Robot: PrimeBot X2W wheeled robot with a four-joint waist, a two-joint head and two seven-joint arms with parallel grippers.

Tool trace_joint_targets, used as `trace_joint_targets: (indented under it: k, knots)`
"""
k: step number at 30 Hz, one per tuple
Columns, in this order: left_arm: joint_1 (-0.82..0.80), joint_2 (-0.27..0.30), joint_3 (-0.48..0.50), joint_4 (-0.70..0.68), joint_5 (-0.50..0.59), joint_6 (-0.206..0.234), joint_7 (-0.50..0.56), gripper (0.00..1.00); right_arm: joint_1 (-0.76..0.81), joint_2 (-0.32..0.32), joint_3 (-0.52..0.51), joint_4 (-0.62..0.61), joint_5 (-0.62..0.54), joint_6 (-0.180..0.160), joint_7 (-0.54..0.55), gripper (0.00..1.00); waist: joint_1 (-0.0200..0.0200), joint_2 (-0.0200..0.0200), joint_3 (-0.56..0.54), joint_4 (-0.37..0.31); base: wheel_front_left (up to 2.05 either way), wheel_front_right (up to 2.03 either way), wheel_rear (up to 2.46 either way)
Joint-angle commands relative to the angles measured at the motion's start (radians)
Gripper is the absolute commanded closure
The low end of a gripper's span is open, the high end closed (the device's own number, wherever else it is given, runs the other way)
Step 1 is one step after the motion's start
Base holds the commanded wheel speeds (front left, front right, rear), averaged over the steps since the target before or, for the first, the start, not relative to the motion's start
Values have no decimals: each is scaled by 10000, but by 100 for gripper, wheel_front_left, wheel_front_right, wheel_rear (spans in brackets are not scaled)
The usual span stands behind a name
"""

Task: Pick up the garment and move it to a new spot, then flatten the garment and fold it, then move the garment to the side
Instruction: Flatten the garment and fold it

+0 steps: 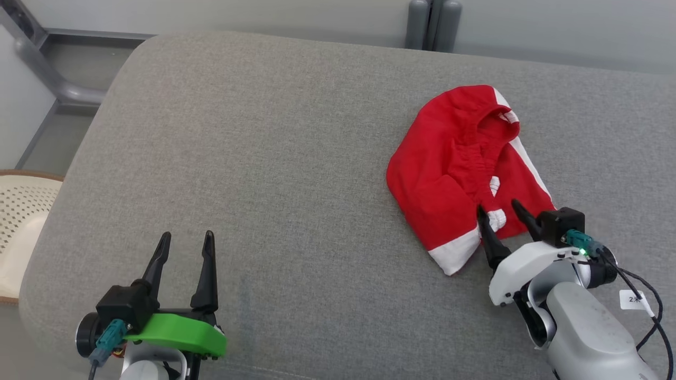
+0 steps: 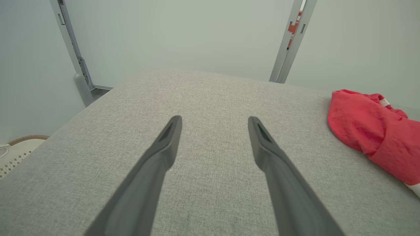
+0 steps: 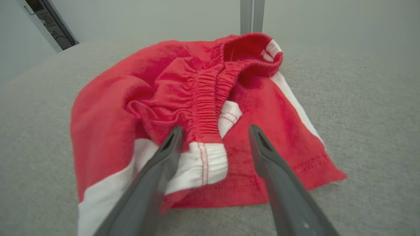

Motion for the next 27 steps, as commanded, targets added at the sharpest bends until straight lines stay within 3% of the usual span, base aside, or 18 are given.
trace_joint_targets:
  k: [1, 2, 3, 4, 5, 13, 22, 27]
  knots:
    - [-143, -31, 21, 29, 42, -21, -28, 0, 83, 27, 67, 130, 162, -16, -23, 0, 0, 0, 179, 166, 0, 0, 0]
    - [-152, -40, 27, 43, 52, -23, -28, 0, 82, 70, 112, 240, 270, -16, -23, 4, 0, 0, 194, 172, 0, 0, 0]
    - [-162, -46, 34, 60, 65, -24, -28, 0, 81, 107, 182, 381, 386, -16, -23, 54, 0, 0, 196, 173, 0, 0, 0]
    - [-172, -49, 37, 76, 71, -24, -28, 0, 55, 126, 232, 457, 475, -16, -23, 92, 0, 0, 197, 171, 0, 0, 0]
    - [-185, -54, 38, 89, 90, -26, -28, 0, 20, 145, 251, 490, 586, -16, -24, 100, 0, 0, 191, 167, 0, 0, 0]
    - [-167, -80, 86, 192, 137, -31, -28, 0, 65, -62, 278, 459, 1084, -16, -26, 100, 0, 0, -84, 15, 0, 0, 0]
    - [63, -95, 144, 178, 233, -35, -28, 0, -357, -654, -439, -1022, 252, -16, -27, 100, 0, 0, -600, -105, 0, 0, 0]
    - [191, -101, 79, 158, 214, -37, -28, 0, -806, -342, 276, -1674, -147, -15, -28, 100, 0, 0, -741, 28, 0, 0, 0]
